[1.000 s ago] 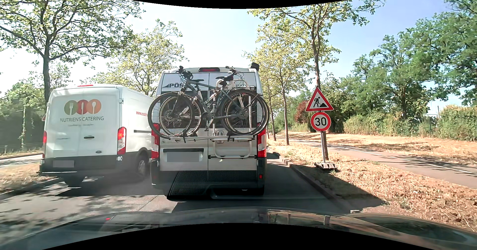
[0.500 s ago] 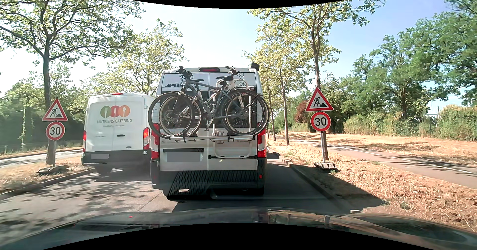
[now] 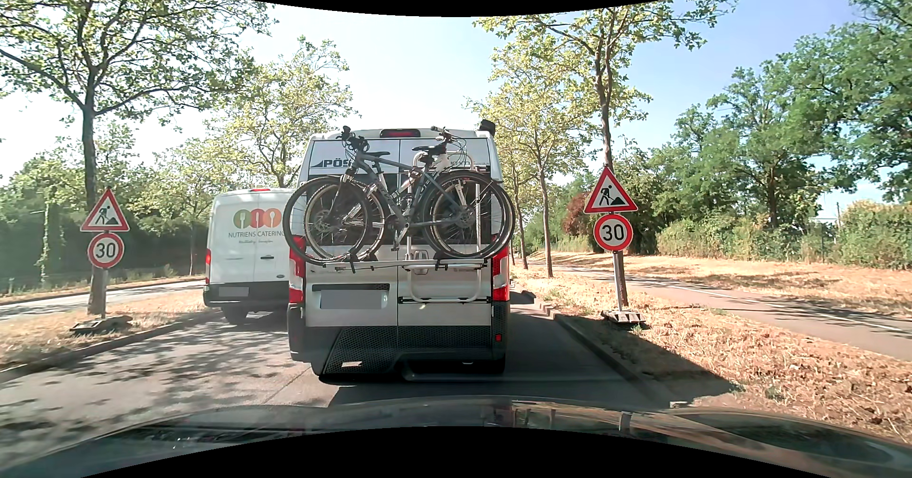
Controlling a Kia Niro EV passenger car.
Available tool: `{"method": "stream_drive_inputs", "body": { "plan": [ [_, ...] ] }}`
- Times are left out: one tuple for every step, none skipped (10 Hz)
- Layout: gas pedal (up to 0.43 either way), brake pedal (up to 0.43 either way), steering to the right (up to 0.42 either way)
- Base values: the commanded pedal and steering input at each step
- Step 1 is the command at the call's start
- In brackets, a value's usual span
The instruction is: Follow the waypoints while adhering to traffic rules and regulations
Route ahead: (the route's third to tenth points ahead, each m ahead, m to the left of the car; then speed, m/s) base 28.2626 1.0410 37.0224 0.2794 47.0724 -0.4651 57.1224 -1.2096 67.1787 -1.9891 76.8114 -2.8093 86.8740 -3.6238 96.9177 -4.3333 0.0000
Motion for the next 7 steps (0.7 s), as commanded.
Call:
{"method": "stream_drive_inputs", "body": {
  "plan": [
    [0.0,0.22,-0.016],
    [0.0,0.22,-0.016],
    [0.0,0.22,-0.016],
    [0.0,0.22,-0.016],
    [0.0,0.22,-0.016],
    [0.0,0.22,-0.016],
    [0.0,0.22,-0.016]
  ]
}}
